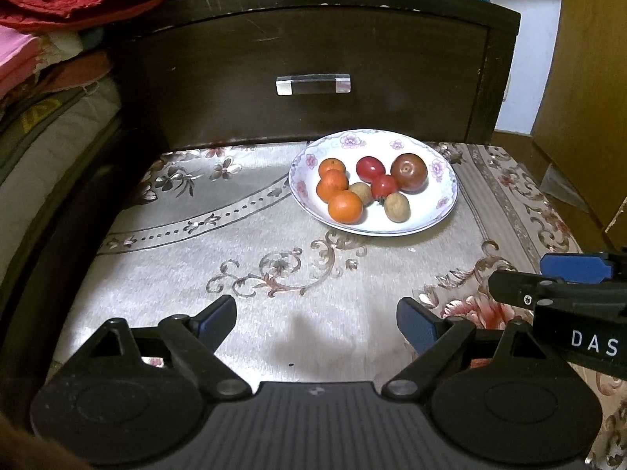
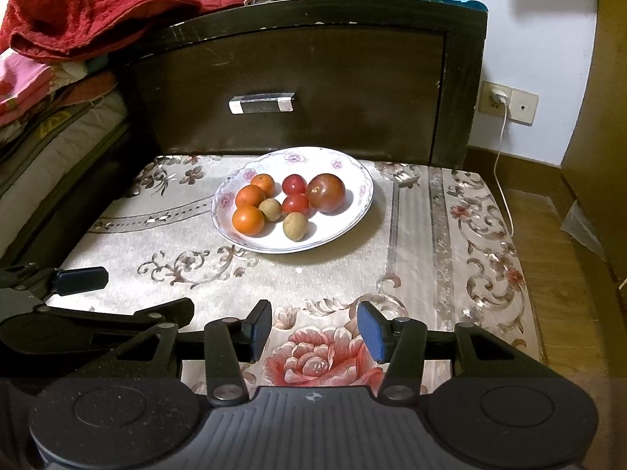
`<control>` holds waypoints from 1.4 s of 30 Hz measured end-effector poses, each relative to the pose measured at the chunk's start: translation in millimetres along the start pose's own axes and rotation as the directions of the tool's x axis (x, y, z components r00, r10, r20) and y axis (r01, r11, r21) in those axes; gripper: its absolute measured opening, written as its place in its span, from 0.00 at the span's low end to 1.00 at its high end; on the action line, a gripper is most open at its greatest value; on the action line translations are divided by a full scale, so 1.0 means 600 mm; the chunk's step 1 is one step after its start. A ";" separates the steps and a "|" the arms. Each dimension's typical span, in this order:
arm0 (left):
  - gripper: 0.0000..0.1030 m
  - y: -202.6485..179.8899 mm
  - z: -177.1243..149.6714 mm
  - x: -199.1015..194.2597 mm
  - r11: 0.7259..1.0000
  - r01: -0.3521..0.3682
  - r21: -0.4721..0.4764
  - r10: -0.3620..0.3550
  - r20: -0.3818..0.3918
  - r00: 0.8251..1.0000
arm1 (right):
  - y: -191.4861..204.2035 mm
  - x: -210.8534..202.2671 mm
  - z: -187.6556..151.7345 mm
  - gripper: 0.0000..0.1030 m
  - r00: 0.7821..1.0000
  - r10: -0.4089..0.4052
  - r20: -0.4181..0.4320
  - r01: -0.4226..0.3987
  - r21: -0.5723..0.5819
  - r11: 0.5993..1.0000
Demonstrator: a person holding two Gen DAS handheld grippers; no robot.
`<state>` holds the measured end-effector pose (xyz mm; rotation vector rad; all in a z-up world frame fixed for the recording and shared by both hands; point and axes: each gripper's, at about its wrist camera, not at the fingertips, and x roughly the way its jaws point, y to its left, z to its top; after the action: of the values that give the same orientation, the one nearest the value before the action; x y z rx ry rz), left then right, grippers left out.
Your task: Organize fruits
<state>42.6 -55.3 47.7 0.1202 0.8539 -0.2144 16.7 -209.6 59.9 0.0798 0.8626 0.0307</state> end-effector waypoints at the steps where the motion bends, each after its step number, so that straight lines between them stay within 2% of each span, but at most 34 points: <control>1: 0.92 0.000 -0.002 -0.002 1.000 0.000 0.000 0.000 0.000 1.000 | 0.001 -0.002 -0.001 0.45 1.000 -0.002 0.002 0.002 -0.002 1.000; 42: 0.91 0.001 -0.047 -0.067 1.000 -0.008 0.021 0.007 0.015 1.000 | 0.022 -0.057 -0.051 0.45 0.999 -0.030 0.024 0.030 0.007 1.000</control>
<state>-3.6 -44.0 59.8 0.1418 0.8358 -0.2172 -28.9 -196.4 67.0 0.0734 0.8400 -0.0012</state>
